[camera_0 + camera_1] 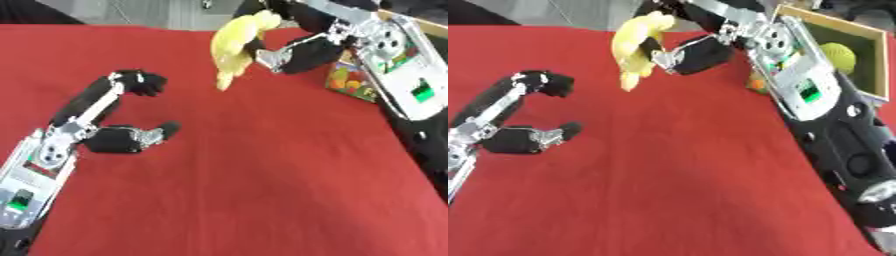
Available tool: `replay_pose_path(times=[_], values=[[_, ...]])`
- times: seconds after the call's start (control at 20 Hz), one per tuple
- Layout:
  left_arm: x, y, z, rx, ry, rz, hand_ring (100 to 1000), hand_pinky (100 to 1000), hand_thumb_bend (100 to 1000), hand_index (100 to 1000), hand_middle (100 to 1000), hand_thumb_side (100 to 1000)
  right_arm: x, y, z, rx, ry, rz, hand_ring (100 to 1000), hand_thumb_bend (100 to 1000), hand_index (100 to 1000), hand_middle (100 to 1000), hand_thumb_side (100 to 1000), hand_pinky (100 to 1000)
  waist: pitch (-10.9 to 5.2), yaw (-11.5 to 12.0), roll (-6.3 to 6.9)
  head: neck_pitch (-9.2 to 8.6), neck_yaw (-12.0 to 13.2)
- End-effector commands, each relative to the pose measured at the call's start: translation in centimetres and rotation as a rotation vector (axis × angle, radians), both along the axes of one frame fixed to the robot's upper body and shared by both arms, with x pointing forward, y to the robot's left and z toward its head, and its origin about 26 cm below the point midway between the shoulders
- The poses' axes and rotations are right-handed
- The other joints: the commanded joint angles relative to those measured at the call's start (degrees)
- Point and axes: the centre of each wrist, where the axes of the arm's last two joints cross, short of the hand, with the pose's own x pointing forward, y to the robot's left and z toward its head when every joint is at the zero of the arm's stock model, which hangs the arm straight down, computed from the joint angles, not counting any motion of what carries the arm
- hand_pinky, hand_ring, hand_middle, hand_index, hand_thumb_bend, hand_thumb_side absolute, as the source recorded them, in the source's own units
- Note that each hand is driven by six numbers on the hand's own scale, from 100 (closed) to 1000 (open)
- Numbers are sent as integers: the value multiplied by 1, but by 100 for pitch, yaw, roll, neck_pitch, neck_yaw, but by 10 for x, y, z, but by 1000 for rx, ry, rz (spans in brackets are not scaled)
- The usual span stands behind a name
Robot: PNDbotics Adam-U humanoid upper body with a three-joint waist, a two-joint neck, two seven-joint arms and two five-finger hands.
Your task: Pick up the objects with one hand, pass them to the other hand, and then place them into the box on the other side of the table.
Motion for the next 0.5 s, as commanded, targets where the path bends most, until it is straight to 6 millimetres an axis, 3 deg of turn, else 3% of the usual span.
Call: replay_pose_path(times=[0.05, 0.15, 0.5], values=[[-6, 15, 15, -40, -49, 55, 707, 788, 368, 848, 673, 583, -6, -32, 19, 61, -40, -85, 851, 100, 556, 718, 100, 875, -143, -13, 10, -10, -91], [-9, 21, 17, -77, -58, 88, 705, 790, 317, 843, 675, 582, -6, -53, 18, 88, -35, -149, 855, 100, 562, 725, 100, 879, -138, -28, 3, -39, -129], [-17, 39, 18, -187, -93, 183, 720, 801, 262, 837, 710, 584, -5, -119, 18, 202, -18, -374, 861, 100, 571, 733, 100, 883, -121, -79, 27, -128, -226]])
